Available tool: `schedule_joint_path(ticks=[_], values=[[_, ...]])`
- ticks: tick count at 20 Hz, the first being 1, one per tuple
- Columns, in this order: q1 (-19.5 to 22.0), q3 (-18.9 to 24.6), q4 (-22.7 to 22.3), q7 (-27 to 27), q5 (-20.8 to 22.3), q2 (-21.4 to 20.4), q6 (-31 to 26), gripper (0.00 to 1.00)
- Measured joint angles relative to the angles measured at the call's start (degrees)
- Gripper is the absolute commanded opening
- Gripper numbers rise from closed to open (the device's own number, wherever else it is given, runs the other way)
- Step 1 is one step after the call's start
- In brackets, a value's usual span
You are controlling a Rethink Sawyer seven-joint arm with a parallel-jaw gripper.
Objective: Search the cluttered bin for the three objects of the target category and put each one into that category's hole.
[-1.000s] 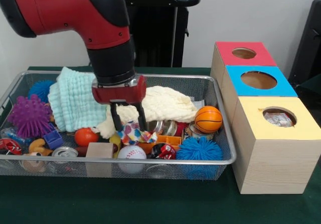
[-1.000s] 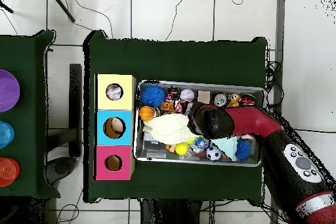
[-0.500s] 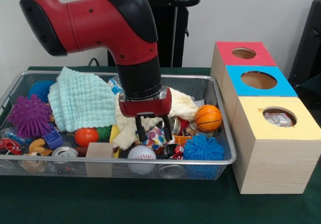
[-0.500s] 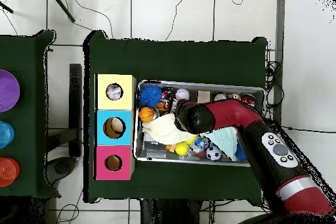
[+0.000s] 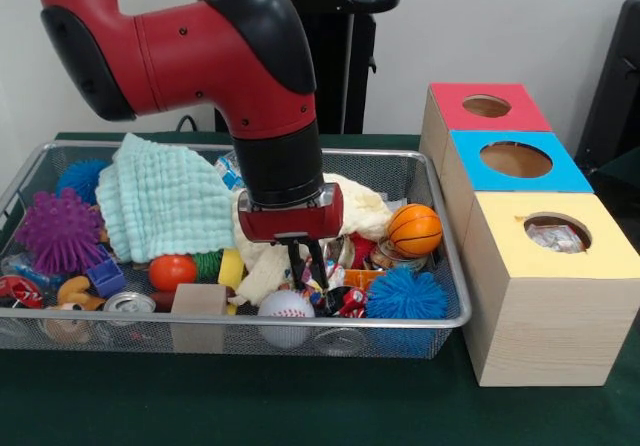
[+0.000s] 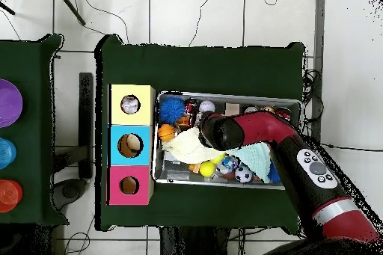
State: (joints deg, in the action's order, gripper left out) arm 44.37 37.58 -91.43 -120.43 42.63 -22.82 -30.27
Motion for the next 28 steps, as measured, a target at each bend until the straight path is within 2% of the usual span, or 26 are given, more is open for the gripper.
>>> schedule_joint_path(ticks=[9,15,28], values=[[-0.6,-0.1,0.1,0.0,0.0,0.0,0.0,0.00],[-1.9,-0.9,0.1,0.0,-0.7,-1.5,-0.6,0.00],[-6.7,-1.4,0.1,0.0,-10.2,-9.7,-9.3,0.00]])
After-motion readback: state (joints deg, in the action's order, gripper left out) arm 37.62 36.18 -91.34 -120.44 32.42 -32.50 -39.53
